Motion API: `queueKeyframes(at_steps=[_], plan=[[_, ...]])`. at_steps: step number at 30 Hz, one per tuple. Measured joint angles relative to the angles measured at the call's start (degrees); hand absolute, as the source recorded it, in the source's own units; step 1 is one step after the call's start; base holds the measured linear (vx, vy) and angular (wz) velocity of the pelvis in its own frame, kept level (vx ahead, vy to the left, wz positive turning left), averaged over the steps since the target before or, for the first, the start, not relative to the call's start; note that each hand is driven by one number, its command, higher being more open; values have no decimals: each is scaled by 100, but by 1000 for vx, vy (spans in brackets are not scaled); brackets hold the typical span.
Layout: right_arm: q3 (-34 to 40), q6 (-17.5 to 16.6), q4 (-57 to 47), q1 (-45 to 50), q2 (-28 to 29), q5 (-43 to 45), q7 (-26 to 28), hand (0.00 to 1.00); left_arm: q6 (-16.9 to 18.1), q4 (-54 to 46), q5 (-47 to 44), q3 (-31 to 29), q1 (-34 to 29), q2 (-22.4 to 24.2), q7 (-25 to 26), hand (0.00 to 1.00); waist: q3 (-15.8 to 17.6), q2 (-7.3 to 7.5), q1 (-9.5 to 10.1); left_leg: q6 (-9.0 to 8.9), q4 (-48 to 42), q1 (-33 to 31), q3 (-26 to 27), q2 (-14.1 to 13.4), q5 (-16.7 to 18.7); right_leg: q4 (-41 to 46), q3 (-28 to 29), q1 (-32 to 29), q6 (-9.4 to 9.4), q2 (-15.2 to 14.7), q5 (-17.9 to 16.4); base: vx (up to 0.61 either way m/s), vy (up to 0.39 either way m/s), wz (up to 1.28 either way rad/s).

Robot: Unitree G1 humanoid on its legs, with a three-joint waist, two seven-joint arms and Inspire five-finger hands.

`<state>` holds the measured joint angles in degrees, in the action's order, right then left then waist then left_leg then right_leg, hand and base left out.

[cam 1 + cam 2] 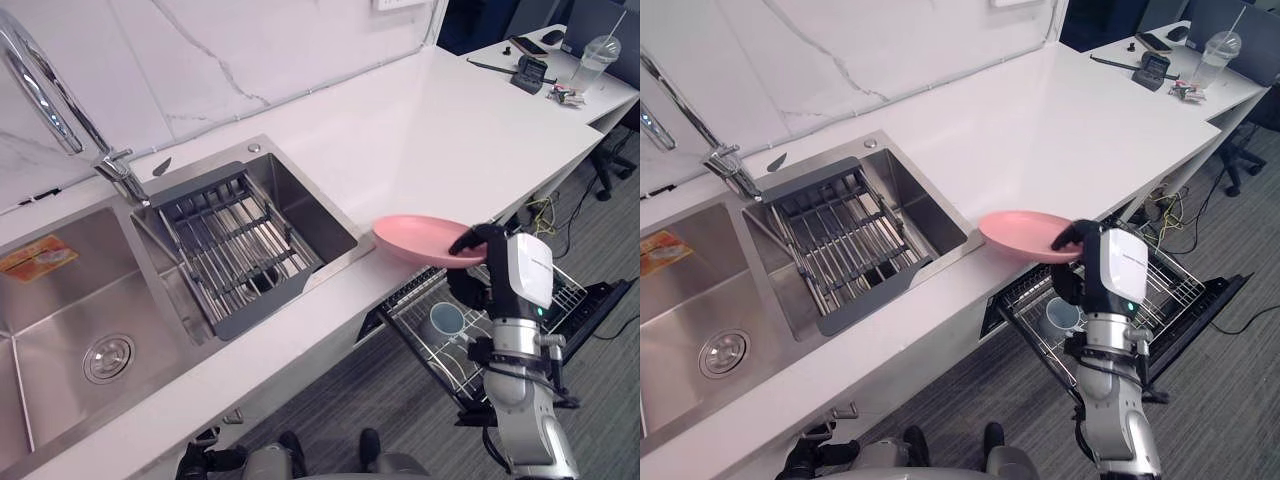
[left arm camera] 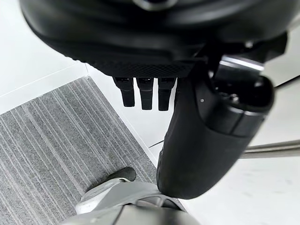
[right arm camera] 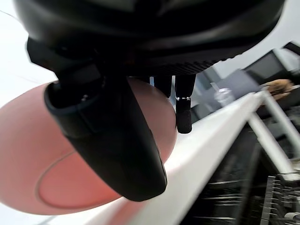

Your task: Walk over to the sink, pick up the cup, carry it to the dishwasher, place the cup inside the dishwasher, then close the dishwasher door

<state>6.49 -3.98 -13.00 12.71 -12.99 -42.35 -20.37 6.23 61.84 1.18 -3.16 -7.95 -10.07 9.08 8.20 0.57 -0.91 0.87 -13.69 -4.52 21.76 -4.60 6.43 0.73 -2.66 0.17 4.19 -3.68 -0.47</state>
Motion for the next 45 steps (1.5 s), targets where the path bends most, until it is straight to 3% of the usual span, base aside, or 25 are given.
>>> queueKeyframes(at_steps=[7,14,20,27,34,45], plan=[[437,5,155,402,191,-1,-80,30,23,88,121,158,-170,0,49,90,-211,18,-6,-14,150,234,-30,132,-41,-187,154,174,17,-71,103,-49,27,-9],[1362,257,730,433,203,45,-349,30,54,126,301,377,-230,19,49,90,-266,-31,-81,-72,542,353,-76,392,-87,-252,299,116,47,-243,155,-83,62,-11],[2296,523,1242,254,16,257,-624,30,53,131,310,377,-276,146,49,90,-247,-237,-169,-34,574,253,-92,457,-110,-175,315,-43,32,-284,165,-6,16,0],[2645,746,1773,-684,-622,799,-784,30,73,-46,335,596,-165,382,-31,90,153,-761,-243,169,436,-148,-27,409,-186,126,424,-569,136,-256,166,11,-5,-7],[2630,817,1789,-1223,-687,1544,-778,30,99,-309,165,584,69,390,63,90,653,-760,-85,146,112,-528,108,230,-112,1056,562,-1306,9,-163,-284,-31,-38,-8],[2112,818,1698,-1634,-979,2059,-468,30,262,-555,-335,490,34,393,90,90,984,-708,33,113,56,-693,158,143,-87,1235,602,-1546,17,-96,-327,31,-11,-4]])
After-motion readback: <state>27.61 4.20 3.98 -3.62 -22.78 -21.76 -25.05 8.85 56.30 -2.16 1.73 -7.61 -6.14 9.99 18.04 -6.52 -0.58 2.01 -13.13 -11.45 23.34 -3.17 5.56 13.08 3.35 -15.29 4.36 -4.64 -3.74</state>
